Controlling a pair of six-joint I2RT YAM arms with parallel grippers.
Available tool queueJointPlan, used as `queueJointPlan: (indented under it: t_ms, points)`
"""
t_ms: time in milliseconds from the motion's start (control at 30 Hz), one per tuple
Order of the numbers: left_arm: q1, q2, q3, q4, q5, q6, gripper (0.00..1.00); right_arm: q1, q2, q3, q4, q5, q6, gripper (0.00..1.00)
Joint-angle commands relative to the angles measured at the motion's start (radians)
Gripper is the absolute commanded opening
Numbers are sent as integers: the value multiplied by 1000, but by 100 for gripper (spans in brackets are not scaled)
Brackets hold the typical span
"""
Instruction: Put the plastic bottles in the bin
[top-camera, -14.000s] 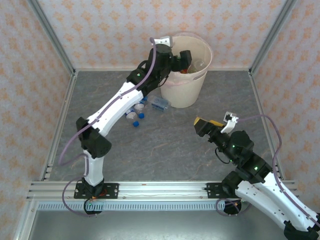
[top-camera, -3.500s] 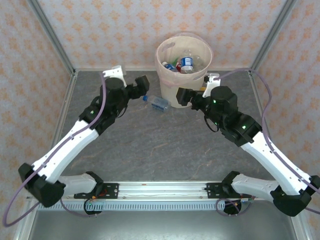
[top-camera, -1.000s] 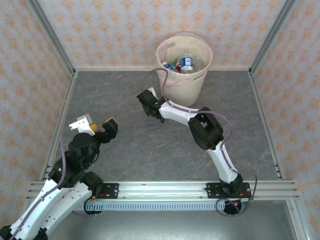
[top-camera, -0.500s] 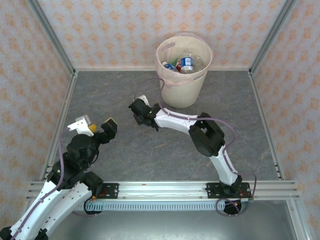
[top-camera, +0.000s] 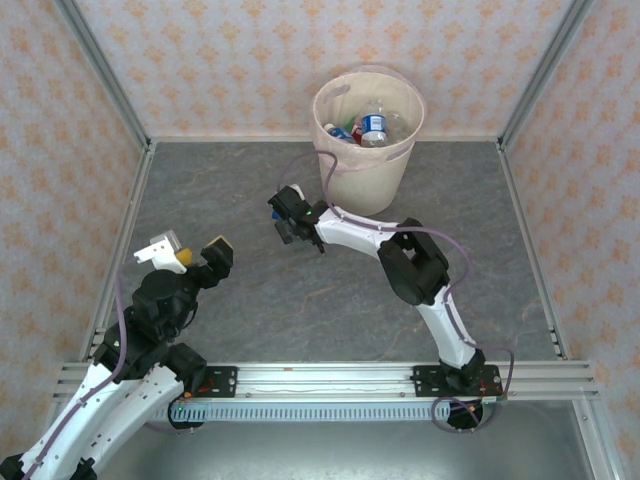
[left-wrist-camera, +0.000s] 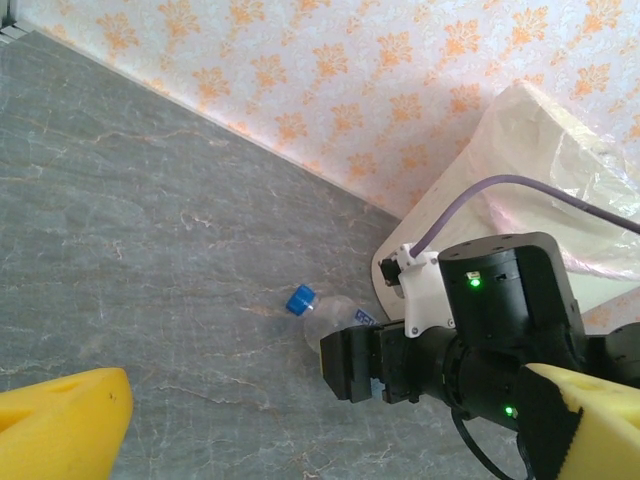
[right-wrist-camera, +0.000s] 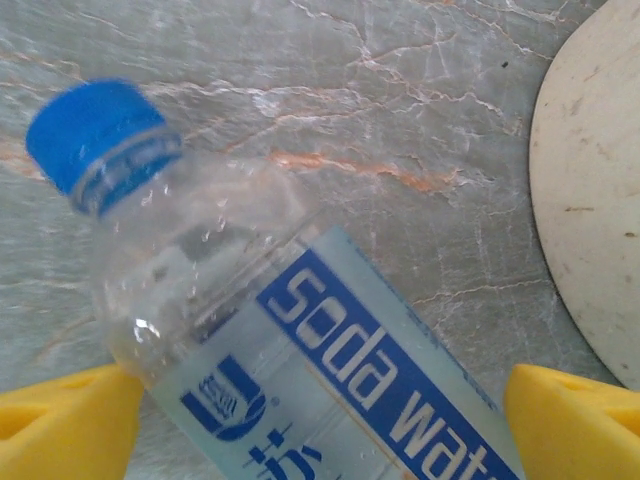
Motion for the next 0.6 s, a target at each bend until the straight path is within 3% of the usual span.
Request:
queueJointPlan:
  t_ms: [0,467,567]
  points:
    - [10,-16,-7,8,-4,1,99,-14,41,11,-27,-36,-36,92]
    - [10,-20,-20,31,38,5,99,-22,88,36,-49,-80,-29,84]
    - [10,-10,-9,20,41,7,99,-26,88,38,-48,-102,-22,77]
